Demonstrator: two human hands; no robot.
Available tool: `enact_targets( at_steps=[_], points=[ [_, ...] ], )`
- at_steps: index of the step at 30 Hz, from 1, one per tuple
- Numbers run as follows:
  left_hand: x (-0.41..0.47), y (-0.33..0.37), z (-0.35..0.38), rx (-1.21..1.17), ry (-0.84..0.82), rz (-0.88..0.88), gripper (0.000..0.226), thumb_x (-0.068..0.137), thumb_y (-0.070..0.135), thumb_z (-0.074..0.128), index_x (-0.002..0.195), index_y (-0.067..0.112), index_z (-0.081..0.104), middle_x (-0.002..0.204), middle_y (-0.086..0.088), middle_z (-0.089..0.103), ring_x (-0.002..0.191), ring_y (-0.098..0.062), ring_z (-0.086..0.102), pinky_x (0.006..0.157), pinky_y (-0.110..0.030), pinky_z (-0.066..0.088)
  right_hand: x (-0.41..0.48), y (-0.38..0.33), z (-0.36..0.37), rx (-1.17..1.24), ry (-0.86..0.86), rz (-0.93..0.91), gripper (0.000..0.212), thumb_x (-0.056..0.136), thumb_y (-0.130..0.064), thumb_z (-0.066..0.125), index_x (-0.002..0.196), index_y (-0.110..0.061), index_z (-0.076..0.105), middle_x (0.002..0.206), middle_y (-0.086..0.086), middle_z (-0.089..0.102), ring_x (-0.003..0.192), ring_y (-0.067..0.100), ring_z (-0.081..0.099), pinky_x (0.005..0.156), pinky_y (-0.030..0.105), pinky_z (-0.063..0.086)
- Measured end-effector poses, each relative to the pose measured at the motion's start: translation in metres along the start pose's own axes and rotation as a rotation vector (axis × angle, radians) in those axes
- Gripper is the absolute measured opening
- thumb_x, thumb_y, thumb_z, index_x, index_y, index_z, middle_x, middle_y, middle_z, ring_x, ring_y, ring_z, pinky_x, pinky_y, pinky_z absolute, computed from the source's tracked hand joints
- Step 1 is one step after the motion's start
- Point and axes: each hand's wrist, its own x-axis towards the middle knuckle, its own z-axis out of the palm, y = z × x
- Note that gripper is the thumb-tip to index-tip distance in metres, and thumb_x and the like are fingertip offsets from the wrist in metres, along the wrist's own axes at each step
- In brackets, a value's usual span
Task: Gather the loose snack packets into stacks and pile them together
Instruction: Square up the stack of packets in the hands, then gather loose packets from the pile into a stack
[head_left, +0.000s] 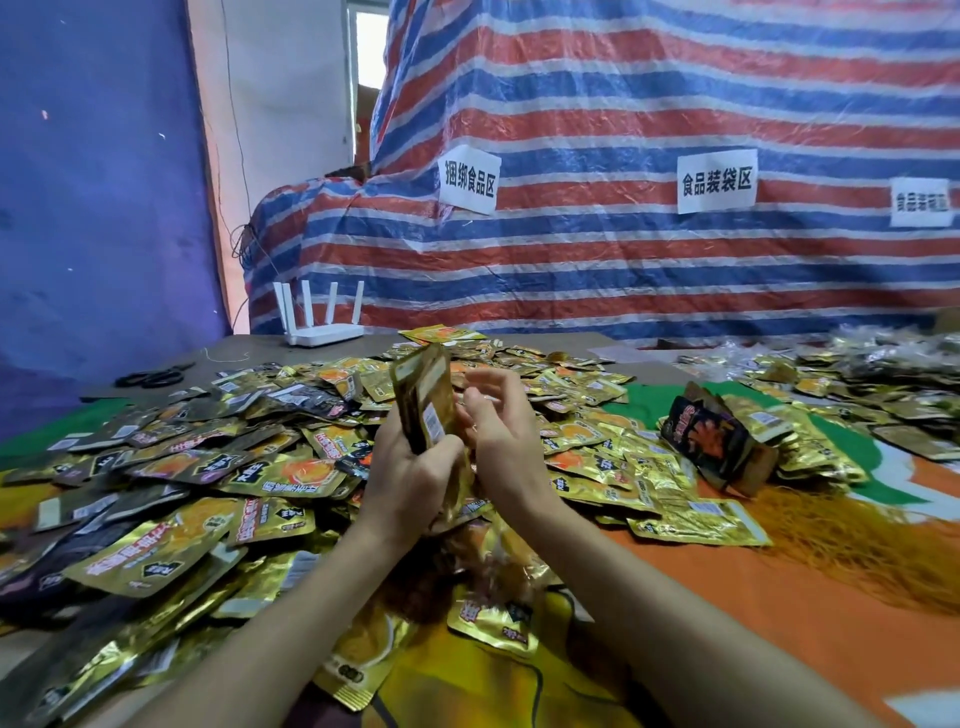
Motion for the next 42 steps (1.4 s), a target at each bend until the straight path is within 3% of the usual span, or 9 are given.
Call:
enact_targets(
  at_steps=[8, 11, 14, 19, 23, 27, 32, 36, 42],
  points=[
    [-0.009, 0.005, 0.003, 0.010, -0.121, 0.118, 0.036, 0.078, 0.032, 0.067, 0.085, -0.002, 0.061, 0.079, -0.017, 0.062, 0.070, -0.015, 0.061, 0.061, -0.019, 0.049, -0.010, -0.036, -0.089, -0.778, -0.060, -0.020, 0.004, 0.091, -0.025, 0.066, 0.095, -0.025, 0.064, 0.084, -0.015, 0.062, 0.077, -0.001, 0.060, 0.060, 0.015, 0.045],
    [-0.011, 0.007, 0.004, 0.023, -0.107, 0.151, 0.025, 0.072, 0.021, 0.067, 0.084, -0.001, 0.063, 0.085, -0.018, 0.064, 0.076, -0.018, 0.061, 0.066, -0.017, 0.049, -0.017, -0.050, -0.145, -1.121, -0.135, 0.252, 0.006, 0.086, -0.025, 0.070, 0.082, -0.028, 0.068, 0.084, -0.011, 0.068, 0.081, 0.011, 0.065, 0.074, 0.034, 0.057],
    [-0.011, 0.007, 0.003, -0.067, -0.099, 0.114, 0.021, 0.072, 0.016, 0.061, 0.086, 0.001, 0.064, 0.089, -0.021, 0.066, 0.080, -0.024, 0.065, 0.066, -0.020, 0.054, -0.023, -0.064, -0.194, -1.411, -0.240, 0.517, 0.008, 0.077, -0.022, 0.079, 0.081, -0.016, 0.076, 0.082, 0.005, 0.073, 0.073, 0.018, 0.066, 0.066, 0.027, 0.054],
    [-0.008, 0.006, 0.000, -0.325, -0.085, -0.021, 0.021, 0.075, 0.012, 0.060, 0.093, 0.001, 0.062, 0.095, -0.023, 0.066, 0.102, -0.047, 0.064, 0.094, -0.061, 0.053, -0.046, -0.063, -0.226, -1.579, -0.315, 0.723, 0.016, 0.076, -0.021, 0.078, 0.069, -0.013, 0.065, 0.062, 0.000, 0.061, 0.059, 0.018, 0.060, 0.052, 0.024, 0.045],
    [-0.008, 0.004, 0.001, -0.458, -0.090, -0.208, 0.022, 0.084, 0.009, 0.060, 0.103, 0.001, 0.067, 0.100, -0.010, 0.076, 0.106, -0.037, 0.070, 0.092, -0.053, 0.056, -0.053, -0.058, -0.226, -1.643, -0.301, 0.656, 0.010, 0.081, -0.007, 0.058, 0.071, -0.009, 0.056, 0.066, 0.004, 0.055, 0.067, 0.026, 0.059, 0.053, 0.024, 0.040],
    [-0.008, 0.004, -0.003, -0.531, -0.176, -0.381, 0.022, 0.092, 0.008, 0.050, 0.106, -0.002, 0.064, 0.112, -0.011, 0.075, 0.103, -0.024, 0.070, 0.069, -0.039, 0.060, -0.056, -0.062, -0.218, -1.749, -0.310, 0.623, 0.025, 0.082, -0.010, 0.055, 0.065, -0.016, 0.039, 0.067, 0.003, 0.046, 0.060, 0.021, 0.047, 0.047, 0.026, 0.032],
    [-0.006, 0.009, -0.003, -0.693, -0.231, -0.415, 0.023, 0.074, 0.011, 0.058, 0.095, 0.004, 0.062, 0.093, -0.014, 0.069, 0.097, -0.029, 0.065, 0.088, -0.045, 0.049, -0.041, -0.075, -0.188, -1.348, -0.099, 0.252, 0.013, 0.087, -0.013, 0.070, 0.077, -0.018, 0.077, 0.067, -0.006, 0.066, 0.060, 0.007, 0.061, 0.045, 0.012, 0.037],
    [-0.003, 0.007, -0.004, -0.758, -0.244, -0.408, 0.031, 0.073, 0.009, 0.058, 0.103, 0.002, 0.060, 0.086, -0.013, 0.064, 0.084, -0.027, 0.063, 0.092, -0.048, 0.046, -0.028, -0.083, -0.131, -0.813, -0.207, 0.143, 0.012, 0.089, -0.015, 0.075, 0.080, -0.022, 0.076, 0.068, -0.006, 0.073, 0.060, 0.000, 0.066, 0.051, 0.010, 0.045],
    [0.003, 0.004, -0.013, -0.668, -0.195, -0.463, 0.029, 0.072, 0.019, 0.060, 0.085, 0.004, 0.081, 0.087, -0.019, 0.074, 0.073, -0.029, 0.071, 0.065, -0.034, 0.060, -0.003, -0.065, -0.060, -0.361, -0.224, 0.087, 0.010, 0.086, -0.014, 0.078, 0.081, -0.022, 0.080, 0.075, 0.001, 0.077, 0.062, 0.007, 0.066, 0.053, 0.020, 0.049]
  ],
)
